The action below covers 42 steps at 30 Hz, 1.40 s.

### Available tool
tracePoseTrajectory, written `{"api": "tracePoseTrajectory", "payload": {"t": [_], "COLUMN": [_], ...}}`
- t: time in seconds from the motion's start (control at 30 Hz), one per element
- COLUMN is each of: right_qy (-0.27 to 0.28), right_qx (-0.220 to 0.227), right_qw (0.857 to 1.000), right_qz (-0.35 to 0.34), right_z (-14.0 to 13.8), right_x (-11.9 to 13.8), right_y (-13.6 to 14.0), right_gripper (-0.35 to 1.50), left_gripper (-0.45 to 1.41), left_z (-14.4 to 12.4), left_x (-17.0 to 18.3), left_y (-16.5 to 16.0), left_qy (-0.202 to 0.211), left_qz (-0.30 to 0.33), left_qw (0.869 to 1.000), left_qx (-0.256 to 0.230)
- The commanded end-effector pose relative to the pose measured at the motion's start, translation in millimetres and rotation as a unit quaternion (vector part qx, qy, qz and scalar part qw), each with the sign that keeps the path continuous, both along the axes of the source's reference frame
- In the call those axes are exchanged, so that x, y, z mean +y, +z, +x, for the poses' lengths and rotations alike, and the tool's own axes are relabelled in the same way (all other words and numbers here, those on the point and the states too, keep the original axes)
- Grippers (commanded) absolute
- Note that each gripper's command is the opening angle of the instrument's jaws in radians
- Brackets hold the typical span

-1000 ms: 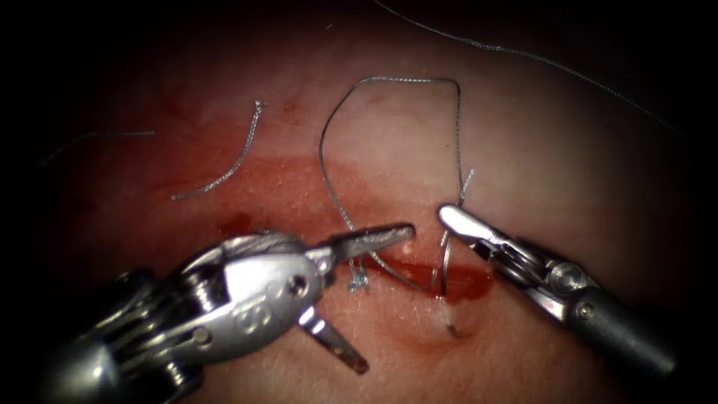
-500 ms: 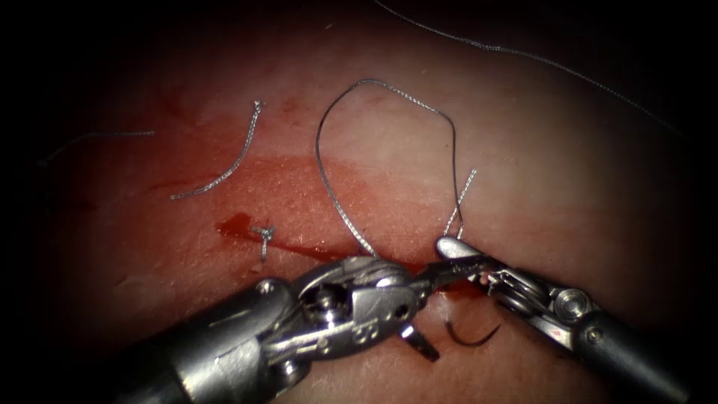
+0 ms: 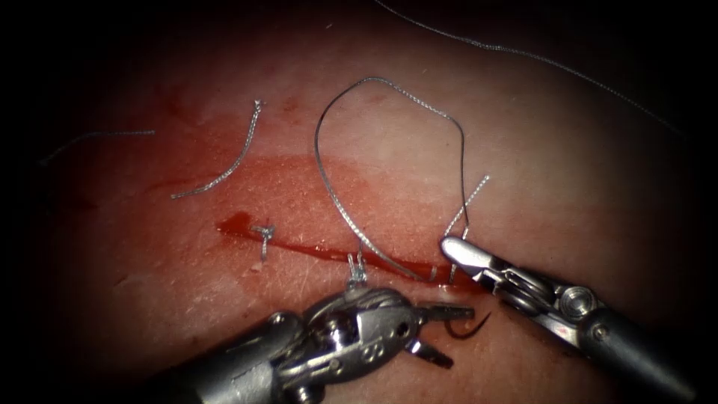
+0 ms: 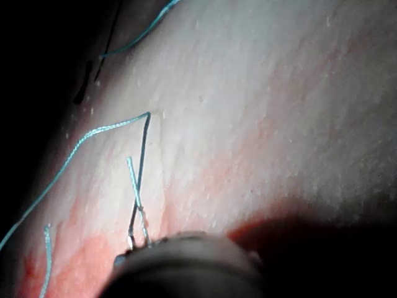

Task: Wound Closure

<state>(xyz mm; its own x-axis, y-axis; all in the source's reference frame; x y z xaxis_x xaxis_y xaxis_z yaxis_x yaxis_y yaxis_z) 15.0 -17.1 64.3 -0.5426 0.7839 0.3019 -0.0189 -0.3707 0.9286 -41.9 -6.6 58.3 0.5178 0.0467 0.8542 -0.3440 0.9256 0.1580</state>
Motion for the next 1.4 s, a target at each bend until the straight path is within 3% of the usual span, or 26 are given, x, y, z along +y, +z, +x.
{"api": "tracePoseTrajectory", "payload": {"t": [0.03,0.13,0.17,0.2,0.23,0.27,0.3,0.33,0.37,0.4,0.43,0.47,0.53,0.57,0.6,0.63,0.73,0.77,0.8,0.83,0.93,1.0,1.2,1.3,1.4], "right_qy": [0.001,0.000,-0.003,-0.006,-0.021,-0.039,-0.044,-0.027,-0.013,0.005,0.013,0.017,0.015,0.025,0.032,0.057,0.074,0.079,0.079,0.070,0.067,0.051,-0.020,-0.042,-0.055], "right_qx": [0.001,-0.001,-0.010,-0.019,-0.065,-0.120,-0.147,-0.139,-0.135,-0.139,-0.148,-0.180,-0.228,-0.240,-0.244,-0.247,-0.228,-0.206,-0.206,-0.194,-0.192,-0.177,-0.083,-0.044,-0.030], "right_qw": [1.000,1.000,1.000,0.999,0.991,0.969,0.952,0.952,0.952,0.946,0.941,0.923,0.895,0.886,0.880,0.871,0.862,0.859,0.859,0.856,0.854,0.852,0.847,0.847,0.844], "right_qz": [-0.005,-0.014,-0.029,-0.044,-0.117,-0.214,-0.264,-0.269,-0.273,-0.291,-0.305,-0.339,-0.383,-0.397,-0.406,-0.421,-0.446,-0.463,-0.463,-0.473,-0.479,-0.491,-0.525,-0.528,-0.532], "right_z": [0.5,0.5,0.5,0.6,0.6,0.7,0.8,0.7,0.6,0.5,0.5,0.4,0.3,0.1,0.0,-0.2,-0.3,-0.3,-0.3,-0.1,0.6,1.5,2.1,2.6,3.0], "right_x": [1.0,1.0,1.0,1.0,1.1,1.1,1.1,1.2,1.3,1.7,2.2,3.1,5.1,6.5,7.1,8.8,10.8,11.4,11.4,11.0,10.0,9.3,8.1,7.3,6.5], "right_y": [-0.5,-0.5,-0.6,-0.6,-0.7,-0.7,-0.7,-0.7,-0.8,-1.0,-1.4,-2.1,-3.3,-4.2,-4.4,-5.0,-5.2,-4.7,-4.7,-4.1,-3.1,-2.1,-1.0,-0.1,0.5], "right_gripper": [-0.35,-0.35,-0.35,-0.35,-0.35,0.31,0.61,0.63,0.76,0.86,0.83,0.83,0.86,0.61,0.56,0.42,0.27,0.07,0.07,-0.18,-0.21,-0.35,-0.35,-0.35,-0.35], "left_gripper": [-0.45,-0.45,-0.45,-0.45,-0.45,-0.45,-0.45,-0.45,-0.45,-0.45,-0.45,-0.45,-0.45,-0.45,-0.45,-0.45,-0.45,-0.45,-0.45,-0.45,-0.45,-0.45,-0.45,-0.45,-0.45], "left_z": [-0.8,-1.2,-1.3,-1.4,-1.4,-1.1,-1.0,-0.6,-0.5,-0.2,-0.1,0.2,0.5,0.7,0.8,0.8,0.8,1.1,1.1,1.8,3.9,6.6,11.2,12.9,13.5], "left_x": [1.2,1.1,1.0,0.9,1.0,1.1,1.1,1.3,1.4,1.5,1.5,1.6,2.0,2.3,2.4,2.6,3.8,6.5,6.5,9.3,15.7,22.7,30.8,32.3,32.4], "left_y": [-0.1,0.6,0.6,0.6,0.5,0.6,0.6,0.6,0.5,0.4,0.2,-0.2,-1.3,-2.5,-3.2,-5.5,-10.3,-15.2,-15.2,-18.8,-25.0,-29.4,-31.4,-31.2,-30.8], "left_qy": [-0.014,-0.064,-0.087,-0.091,-0.110,-0.140,-0.151,-0.186,-0.200,-0.233,-0.242,-0.268,-0.292,-0.305,-0.307,-0.309,-0.304,-0.304,-0.304,-0.310,-0.332,-0.364,-0.424,-0.455,-0.469], "left_qz": [0.015,0.105,0.164,0.186,0.238,0.274,0.288,0.321,0.338,0.386,0.403,0.444,0.499,0.541,0.552,0.577,0.611,0.639,0.639,0.646,0.646,0.615,0.553,0.535,0.514], "left_qw": [1.000,0.991,0.980,0.976,0.960,0.946,0.940,0.921,0.912,0.883,0.873,0.846,0.808,0.776,0.767,0.749,0.728,0.706,0.706,0.697,0.687,0.698,0.712,0.706,0.711], "left_qx": [0.008,0.046,0.067,0.074,0.095,0.102,0.105,0.117,0.121,0.132,0.132,0.125,0.109,0.112,0.111,0.104,0.067,0.036,0.036,0.011,-0.015,-0.047,-0.089,-0.099,-0.096]}}
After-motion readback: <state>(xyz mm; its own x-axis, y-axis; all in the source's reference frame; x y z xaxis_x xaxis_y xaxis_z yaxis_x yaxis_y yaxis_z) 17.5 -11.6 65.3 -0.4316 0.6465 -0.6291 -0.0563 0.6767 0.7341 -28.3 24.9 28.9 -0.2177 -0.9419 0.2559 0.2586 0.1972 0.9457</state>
